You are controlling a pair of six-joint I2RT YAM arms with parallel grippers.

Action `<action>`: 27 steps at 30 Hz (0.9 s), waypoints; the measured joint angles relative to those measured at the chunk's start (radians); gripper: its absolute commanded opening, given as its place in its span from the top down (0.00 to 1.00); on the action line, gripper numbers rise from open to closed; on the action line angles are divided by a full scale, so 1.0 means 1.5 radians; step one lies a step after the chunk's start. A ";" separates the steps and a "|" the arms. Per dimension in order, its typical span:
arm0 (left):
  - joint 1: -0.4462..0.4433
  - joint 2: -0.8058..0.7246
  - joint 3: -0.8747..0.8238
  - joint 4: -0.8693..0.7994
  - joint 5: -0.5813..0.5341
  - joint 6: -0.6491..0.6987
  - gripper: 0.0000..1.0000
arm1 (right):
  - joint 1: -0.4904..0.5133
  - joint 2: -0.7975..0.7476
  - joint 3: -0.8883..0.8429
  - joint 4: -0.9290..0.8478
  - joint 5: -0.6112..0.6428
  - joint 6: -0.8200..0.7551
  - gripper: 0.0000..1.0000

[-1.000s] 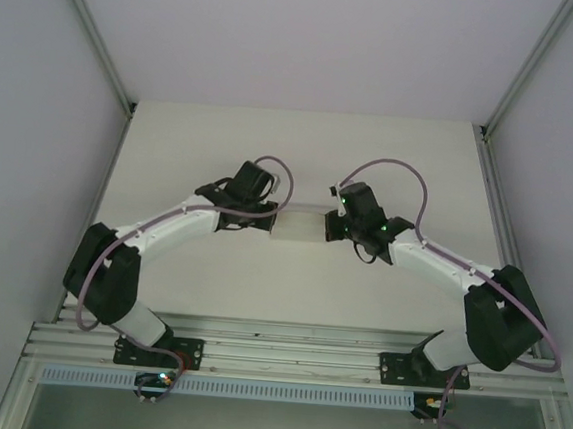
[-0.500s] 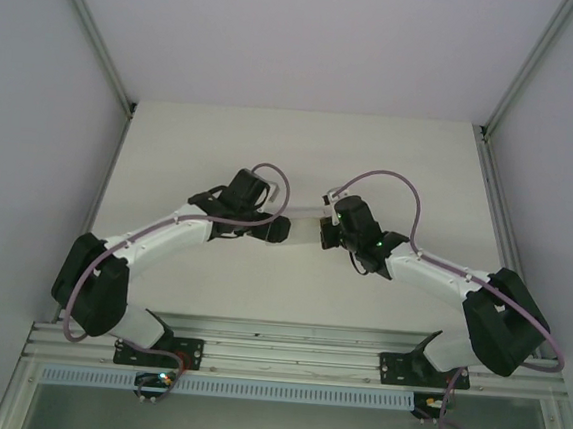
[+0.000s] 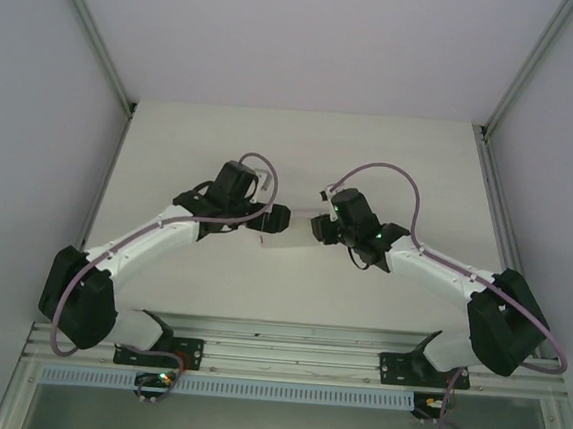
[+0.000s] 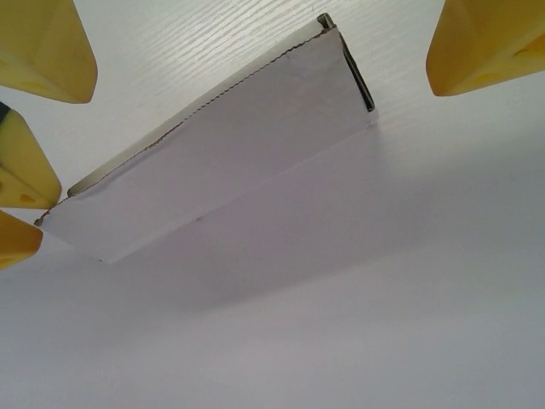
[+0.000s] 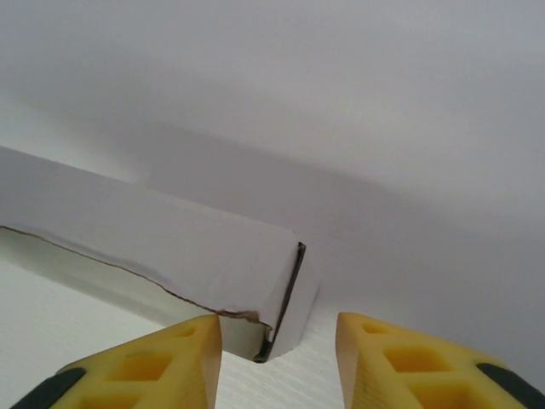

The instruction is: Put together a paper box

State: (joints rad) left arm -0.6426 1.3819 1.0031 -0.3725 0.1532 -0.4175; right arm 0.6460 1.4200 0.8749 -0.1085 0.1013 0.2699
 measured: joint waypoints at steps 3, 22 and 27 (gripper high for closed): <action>0.011 -0.002 -0.011 0.010 0.003 -0.006 0.00 | 0.000 0.000 0.011 -0.004 -0.006 0.002 0.52; 0.053 -0.012 -0.055 0.035 -0.001 -0.041 0.00 | -0.068 0.041 0.065 -0.021 -0.073 0.079 0.28; 0.074 -0.009 -0.084 0.054 0.013 -0.054 0.03 | -0.080 0.075 0.052 -0.019 -0.086 0.096 0.33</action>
State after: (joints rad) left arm -0.5320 1.3678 0.8772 -0.2913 0.1722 -0.4984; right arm 0.5262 1.5326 0.9524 -0.1364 -0.0280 0.4133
